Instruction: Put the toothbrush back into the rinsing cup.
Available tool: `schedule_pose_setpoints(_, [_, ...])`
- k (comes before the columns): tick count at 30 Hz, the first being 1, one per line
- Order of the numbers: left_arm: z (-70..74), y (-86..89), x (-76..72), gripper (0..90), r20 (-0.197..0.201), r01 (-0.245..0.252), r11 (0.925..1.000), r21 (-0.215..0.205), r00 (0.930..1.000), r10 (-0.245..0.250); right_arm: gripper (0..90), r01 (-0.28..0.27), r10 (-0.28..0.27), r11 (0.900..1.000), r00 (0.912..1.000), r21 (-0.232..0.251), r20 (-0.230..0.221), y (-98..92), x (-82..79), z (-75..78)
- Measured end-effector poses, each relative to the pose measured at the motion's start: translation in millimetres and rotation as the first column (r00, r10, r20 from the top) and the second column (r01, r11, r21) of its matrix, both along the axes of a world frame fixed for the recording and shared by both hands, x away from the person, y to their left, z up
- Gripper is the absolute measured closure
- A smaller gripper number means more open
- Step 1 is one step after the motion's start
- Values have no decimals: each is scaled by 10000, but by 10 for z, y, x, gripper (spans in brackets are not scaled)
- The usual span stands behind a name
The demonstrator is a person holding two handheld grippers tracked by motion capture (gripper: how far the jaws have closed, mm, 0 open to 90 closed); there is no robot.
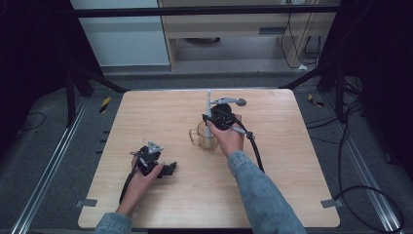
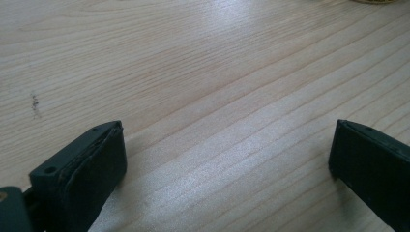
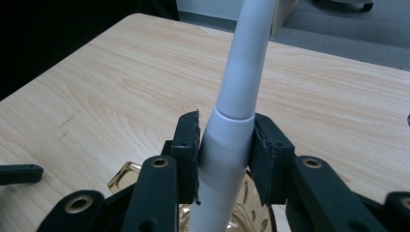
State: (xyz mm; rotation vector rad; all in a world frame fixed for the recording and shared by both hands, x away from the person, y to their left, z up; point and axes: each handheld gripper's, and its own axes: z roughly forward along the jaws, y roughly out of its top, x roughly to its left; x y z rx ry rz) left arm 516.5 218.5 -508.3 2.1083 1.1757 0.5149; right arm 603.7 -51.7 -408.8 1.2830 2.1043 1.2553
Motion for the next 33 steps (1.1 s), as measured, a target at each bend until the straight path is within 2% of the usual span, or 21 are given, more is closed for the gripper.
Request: schedule_pose_setpoints(33, [0,0,1,0,0,7,10000,3,10000,-7,633,32,-32,10000,10000,73,-74,-54,-7,-13])
